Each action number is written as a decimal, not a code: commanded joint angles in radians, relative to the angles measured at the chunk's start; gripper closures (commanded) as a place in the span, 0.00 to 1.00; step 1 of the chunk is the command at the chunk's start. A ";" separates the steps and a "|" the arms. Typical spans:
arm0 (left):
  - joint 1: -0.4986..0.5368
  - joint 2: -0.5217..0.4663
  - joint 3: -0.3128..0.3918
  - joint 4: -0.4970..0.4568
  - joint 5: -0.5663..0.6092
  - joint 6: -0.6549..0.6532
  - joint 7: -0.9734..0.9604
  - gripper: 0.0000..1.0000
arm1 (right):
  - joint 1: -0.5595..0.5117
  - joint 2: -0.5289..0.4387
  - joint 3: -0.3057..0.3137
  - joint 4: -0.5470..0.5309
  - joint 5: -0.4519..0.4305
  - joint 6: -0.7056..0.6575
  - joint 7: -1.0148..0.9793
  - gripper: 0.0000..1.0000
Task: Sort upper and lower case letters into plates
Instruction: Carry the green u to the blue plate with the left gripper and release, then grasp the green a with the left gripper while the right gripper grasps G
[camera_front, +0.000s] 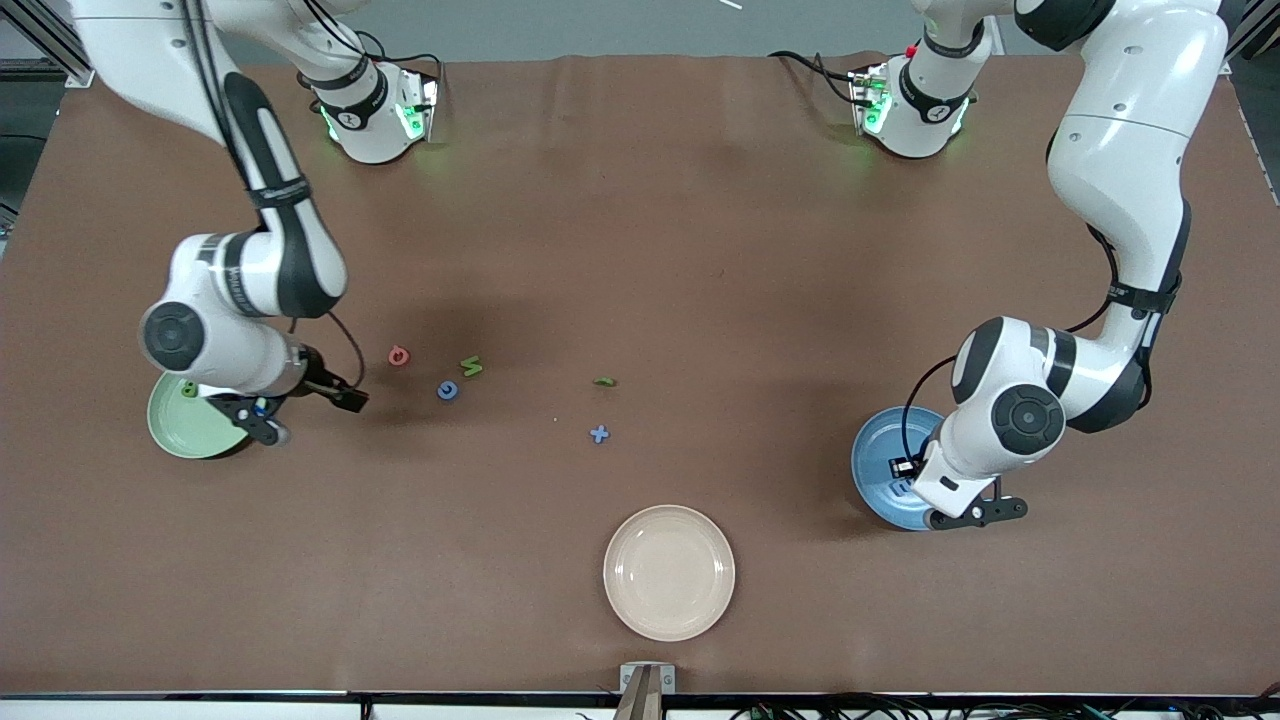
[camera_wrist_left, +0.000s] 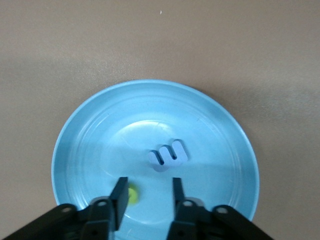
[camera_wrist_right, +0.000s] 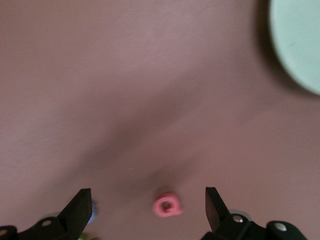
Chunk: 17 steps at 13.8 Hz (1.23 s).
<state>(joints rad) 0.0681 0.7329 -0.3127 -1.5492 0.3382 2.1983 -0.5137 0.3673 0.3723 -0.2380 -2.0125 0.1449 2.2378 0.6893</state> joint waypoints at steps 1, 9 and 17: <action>-0.045 -0.027 -0.035 -0.002 -0.004 -0.023 -0.070 0.00 | 0.074 0.049 -0.012 -0.009 0.038 0.081 0.099 0.00; -0.390 0.135 -0.098 0.162 -0.021 0.101 -0.685 0.15 | 0.173 0.131 -0.010 -0.011 0.093 0.192 0.205 0.16; -0.638 0.244 -0.025 0.247 -0.021 0.230 -1.183 0.27 | 0.197 0.145 -0.007 -0.032 0.125 0.203 0.205 0.36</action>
<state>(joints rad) -0.5215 0.9602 -0.3596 -1.3354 0.3275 2.4132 -1.5745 0.5430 0.5217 -0.2378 -2.0234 0.2404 2.4281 0.8827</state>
